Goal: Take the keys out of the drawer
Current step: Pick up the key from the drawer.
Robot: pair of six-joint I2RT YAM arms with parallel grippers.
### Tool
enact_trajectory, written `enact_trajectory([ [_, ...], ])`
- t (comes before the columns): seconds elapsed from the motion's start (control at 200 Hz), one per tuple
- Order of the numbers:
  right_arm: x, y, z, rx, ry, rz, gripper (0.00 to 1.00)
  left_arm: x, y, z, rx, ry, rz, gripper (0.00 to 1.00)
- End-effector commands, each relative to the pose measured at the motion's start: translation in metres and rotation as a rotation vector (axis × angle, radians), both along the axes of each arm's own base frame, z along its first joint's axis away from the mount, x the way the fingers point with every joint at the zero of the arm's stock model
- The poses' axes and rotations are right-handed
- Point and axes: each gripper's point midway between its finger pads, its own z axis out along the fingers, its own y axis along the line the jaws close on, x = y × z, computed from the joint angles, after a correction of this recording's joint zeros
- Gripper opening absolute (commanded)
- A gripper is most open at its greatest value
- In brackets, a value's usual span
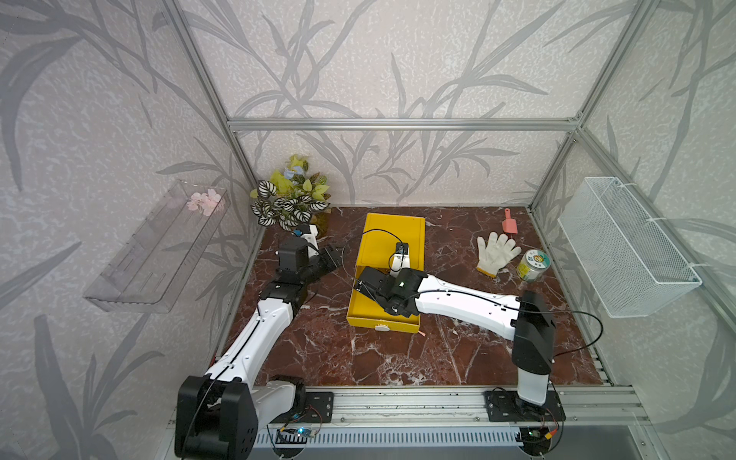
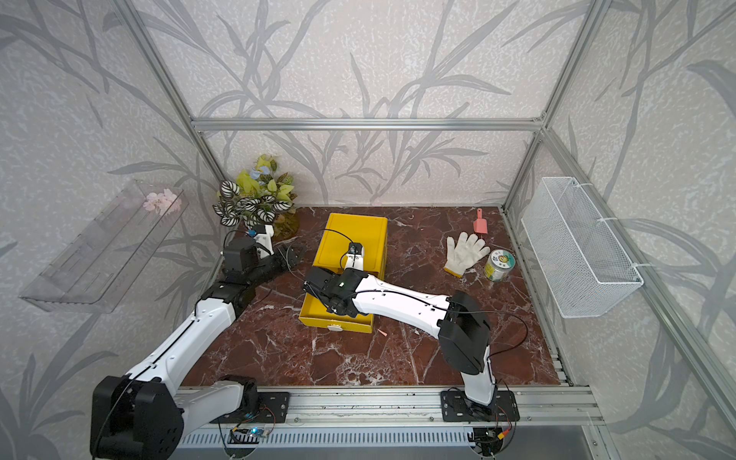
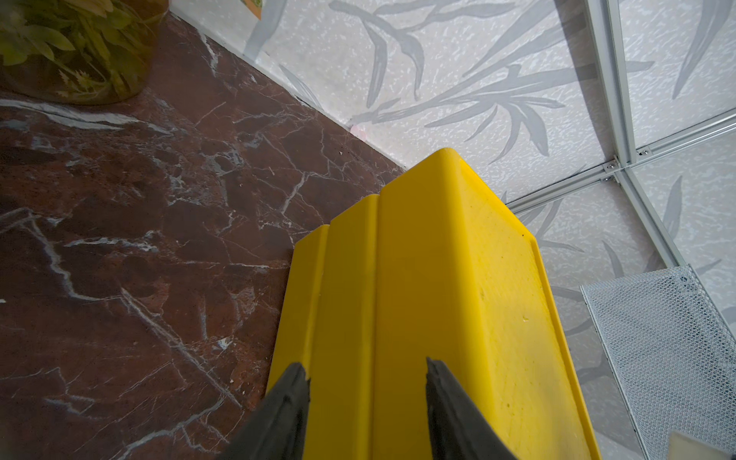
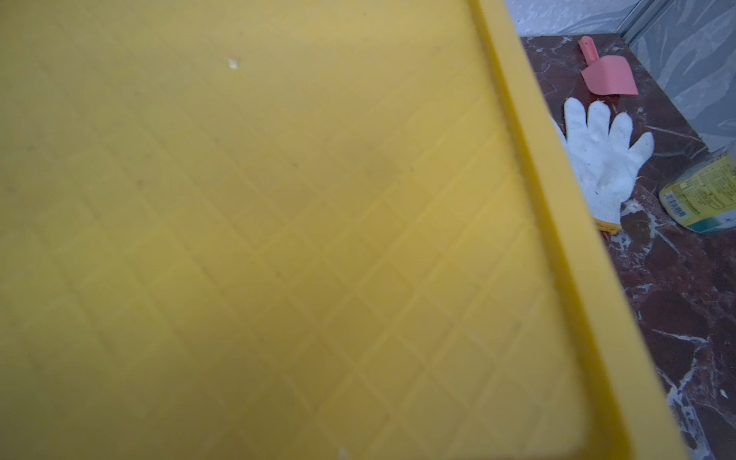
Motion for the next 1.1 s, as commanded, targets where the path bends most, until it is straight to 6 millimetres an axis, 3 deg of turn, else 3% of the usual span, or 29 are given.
enact_trajectory([
  [0.0, 0.003, 0.0, -0.009, -0.006, 0.009, 0.0, 0.25, -0.001, 0.0, -0.005, 0.01, 0.012, -0.012, 0.5],
  [0.415, 0.007, -0.001, -0.008, 0.007, 0.004, 0.008, 0.17, 0.0, 0.0, -0.005, 0.006, 0.017, -0.02, 0.5],
  [0.685, 0.003, -0.004, 0.002, 0.027, -0.01, 0.027, 0.01, 0.0, 0.001, -0.004, 0.005, 0.019, -0.019, 0.5],
  [1.095, -0.01, -0.004, 0.019, -0.001, -0.04, 0.07, 0.0, 0.001, 0.002, -0.005, -0.002, 0.018, -0.013, 0.49],
])
